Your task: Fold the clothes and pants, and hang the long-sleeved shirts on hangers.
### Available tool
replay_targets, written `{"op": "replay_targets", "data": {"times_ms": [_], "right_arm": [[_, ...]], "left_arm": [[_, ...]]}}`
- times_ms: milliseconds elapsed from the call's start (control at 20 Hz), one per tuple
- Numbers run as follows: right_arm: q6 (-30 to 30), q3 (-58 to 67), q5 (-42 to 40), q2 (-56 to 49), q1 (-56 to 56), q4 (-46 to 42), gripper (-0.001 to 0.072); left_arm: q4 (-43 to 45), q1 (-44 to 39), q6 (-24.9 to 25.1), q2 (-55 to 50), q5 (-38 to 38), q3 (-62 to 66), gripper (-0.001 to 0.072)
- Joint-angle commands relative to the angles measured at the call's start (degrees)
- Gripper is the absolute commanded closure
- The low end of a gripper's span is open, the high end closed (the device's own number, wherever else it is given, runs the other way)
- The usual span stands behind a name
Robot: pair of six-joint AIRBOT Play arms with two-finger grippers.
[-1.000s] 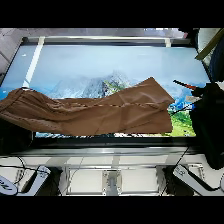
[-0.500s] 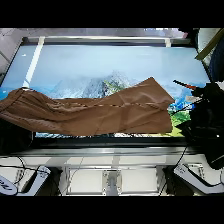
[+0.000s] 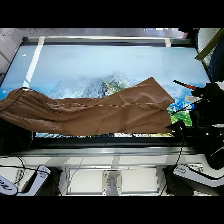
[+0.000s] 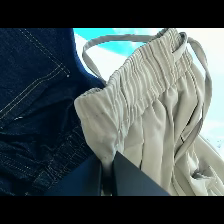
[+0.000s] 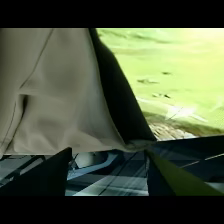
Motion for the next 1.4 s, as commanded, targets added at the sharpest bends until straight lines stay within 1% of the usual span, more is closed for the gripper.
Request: {"op": "replay_targets", "data": {"times_ms": [0, 100, 200, 250, 350, 500, 550, 650, 750, 850, 900, 1000, 1100, 1200, 1300, 1350], "right_arm": [[0.5, -0.1, -2.7, -1.6, 2.4, 0.3, 0.0219], [0.5, -0.1, -4.7, -2.3, 4.7, 1.1, 0.0245], [0.2, 0.4, -5.9, -2.3, 5.3, 3.2, 0.0495], [0.2, 1.1, -5.4, -2.3, 5.3, 3.8, 0.0550], [-0.3, 4.0, -0.5, -2.1, 5.3, 3.6, 0.0701], [0.0, 9.9, 4.5, 1.3, 4.9, 2.8, 0.0699], [1.0, 12.1, 5.6, 3.1, 4.2, 1.5, 0.0699], [3.4, 17.2, 8.5, 7.1, 1.6, -4.0, 0.0699], [3.3, 20.3, 10.7, 10.3, -1.7, -9.8, 0.0700], [3.3, 20.1, 11.0, 12.8, -5.0, -13.6, 0.0699], [3.3, 19.3, 11.2, 13.3, -6.2, -15.3, 0.0700], [3.0, 16.0, 10.7, 13.4, -7.8, -18.0, 0.0700], [2.6, 11.3, 9.4, 13.4, -9.0, -20.0, 0.0699], [2.6, 6.6, 6.7, 13.4, -9.7, -21.7, 0.0699], [2.7, 4.2, 3.6, 13.4, -9.6, -22.1, 0.0699], [2.7, 4.3, 3.3, 13.5, -9.6, -21.6, 0.0669]], "left_arm": [[0.0, 0.0, 0.0, 0.0, 0.0, 0.0, 0.0681], [0.0, 0.0, 0.0, 0.0, 0.0, 0.0, 0.0681], [0.0, 0.0, 0.0, 0.0, 0.0, 0.0, 0.0681], [0.0, 0.0, 0.0, 0.0, 0.0, 0.0, 0.0681], [0.0, 0.0, 0.0, 0.0, 0.0, 0.0, 0.0681], [0.0, 0.0, 0.0, 0.1, -0.1, 0.0, 0.0681], [0.0, 0.0, 0.0, 0.2, -0.5, 0.0, 0.0681], [0.0, 0.0, 0.0, 0.3, -1.7, 0.0, 0.0680], [0.1, 0.0, 0.0, 0.3, -2.9, 0.0, 0.0681], [1.3, 0.0, 0.0, 0.3, -4.8, 0.0, 0.0681], [3.5, 0.0, -0.7, 0.3, -6.6, -0.2, 0.0681], [11.3, 0.0, -5.0, 0.8, -9.1, -2.0, 0.0681], [21.2, 0.1, -8.0, 2.6, -8.9, -5.6, 0.0681], [28.9, 0.8, -9.9, 4.6, -8.5, -8.8, 0.0681], [30.4, 1.5, -9.9, 5.2, -8.3, -10.2, 0.0680], [29.3, 1.5, -9.9, 5.1, -8.3, -10.2, 0.0680]]}}
